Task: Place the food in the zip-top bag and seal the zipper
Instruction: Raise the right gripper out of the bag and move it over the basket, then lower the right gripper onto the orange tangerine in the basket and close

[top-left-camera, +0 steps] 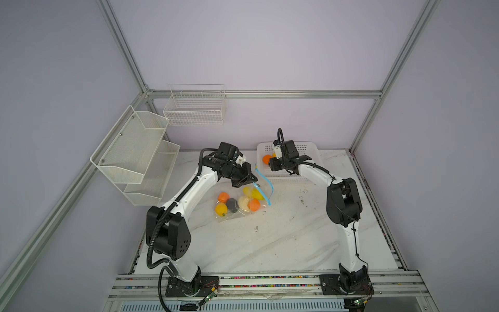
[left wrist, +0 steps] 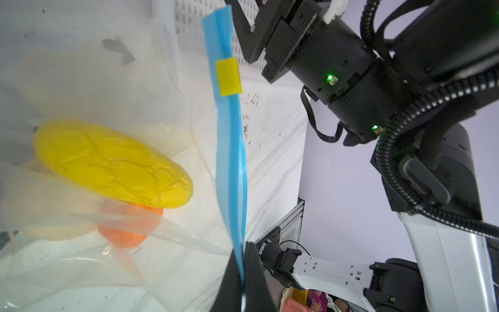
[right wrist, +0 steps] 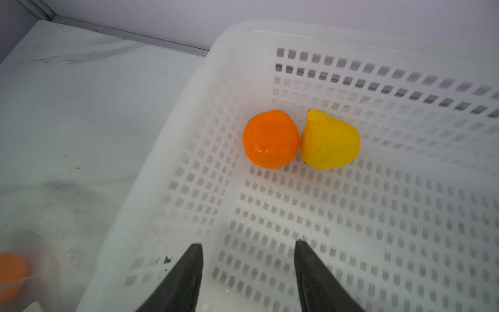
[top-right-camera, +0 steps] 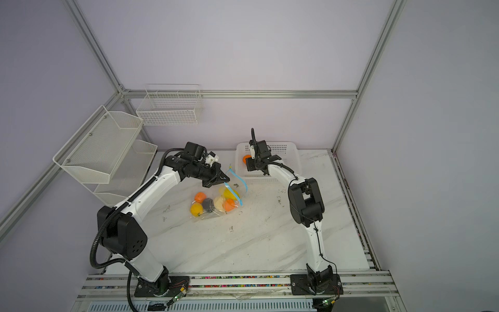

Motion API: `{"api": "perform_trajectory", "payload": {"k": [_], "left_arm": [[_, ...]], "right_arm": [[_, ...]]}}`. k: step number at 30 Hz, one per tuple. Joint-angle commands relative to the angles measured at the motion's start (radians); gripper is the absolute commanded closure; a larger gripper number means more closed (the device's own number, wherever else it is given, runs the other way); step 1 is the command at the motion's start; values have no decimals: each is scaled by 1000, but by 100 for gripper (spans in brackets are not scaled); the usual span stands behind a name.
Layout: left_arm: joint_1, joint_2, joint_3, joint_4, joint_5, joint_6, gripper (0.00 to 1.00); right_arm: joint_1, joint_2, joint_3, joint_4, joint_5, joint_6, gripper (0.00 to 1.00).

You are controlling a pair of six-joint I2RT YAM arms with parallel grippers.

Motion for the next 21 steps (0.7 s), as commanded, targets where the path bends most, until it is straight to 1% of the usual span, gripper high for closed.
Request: {"api": "perform_trajectory", "payload": {"k": [1,12,18,21], "left_arm": [[11,-20,-14,3,25,20,100],[12,19,18,-9,22,14,100],[12,19,18,-14,10,8,100],[12,18,17,-18,6,6,100]], "right_arm": [[-10,87,102,-46,28,-58,43],[-23,255,291,-52,-2,-95,42],[-23,343,421,-54,-29,-89,41],[-23,385,474,-52,-43,-84,39]]}}
